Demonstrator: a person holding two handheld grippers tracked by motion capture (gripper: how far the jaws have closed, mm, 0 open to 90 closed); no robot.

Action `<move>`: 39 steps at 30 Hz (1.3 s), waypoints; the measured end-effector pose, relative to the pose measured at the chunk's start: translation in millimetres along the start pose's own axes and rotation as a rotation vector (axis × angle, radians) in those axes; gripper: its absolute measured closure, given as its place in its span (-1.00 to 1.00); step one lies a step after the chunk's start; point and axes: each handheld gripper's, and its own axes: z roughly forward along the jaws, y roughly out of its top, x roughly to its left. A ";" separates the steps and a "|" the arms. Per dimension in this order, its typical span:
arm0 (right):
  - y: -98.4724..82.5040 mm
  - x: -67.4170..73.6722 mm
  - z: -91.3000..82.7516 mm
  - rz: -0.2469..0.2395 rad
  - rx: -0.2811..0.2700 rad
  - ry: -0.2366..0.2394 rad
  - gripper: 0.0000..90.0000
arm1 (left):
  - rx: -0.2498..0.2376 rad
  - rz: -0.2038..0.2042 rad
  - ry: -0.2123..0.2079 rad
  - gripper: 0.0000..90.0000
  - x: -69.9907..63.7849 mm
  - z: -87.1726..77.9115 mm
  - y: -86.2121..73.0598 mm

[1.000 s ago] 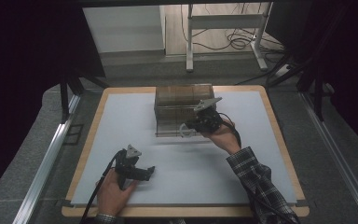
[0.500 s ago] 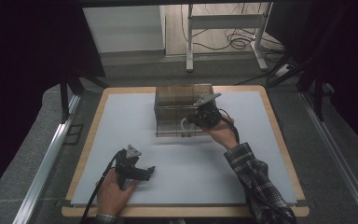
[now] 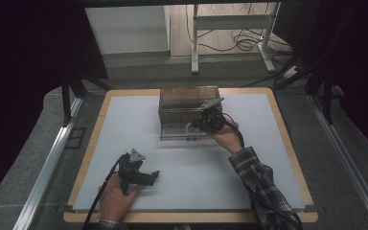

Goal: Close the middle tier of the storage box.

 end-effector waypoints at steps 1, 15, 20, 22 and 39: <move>-0.5 0.2 0.6 0.001 0.004 -0.003 0.80 | 0.001 0.001 0.001 -1.00 0.1 0.0 0.0; -7.4 1.6 10.8 -0.001 0.033 0.004 0.79 | 0.000 -0.003 0.000 -1.00 -0.1 0.0 -0.1; -9.2 1.5 12.7 -0.007 0.040 0.005 0.79 | 0.000 -0.003 0.000 -1.00 -0.1 0.1 -0.1; -10.0 1.6 13.3 -0.009 0.043 0.004 0.79 | 0.001 -0.002 0.000 -1.00 -0.1 0.0 -0.1; -11.8 3.5 17.2 -0.035 0.058 0.002 0.69 | -0.001 -0.004 -0.001 -1.00 -0.2 0.1 -0.1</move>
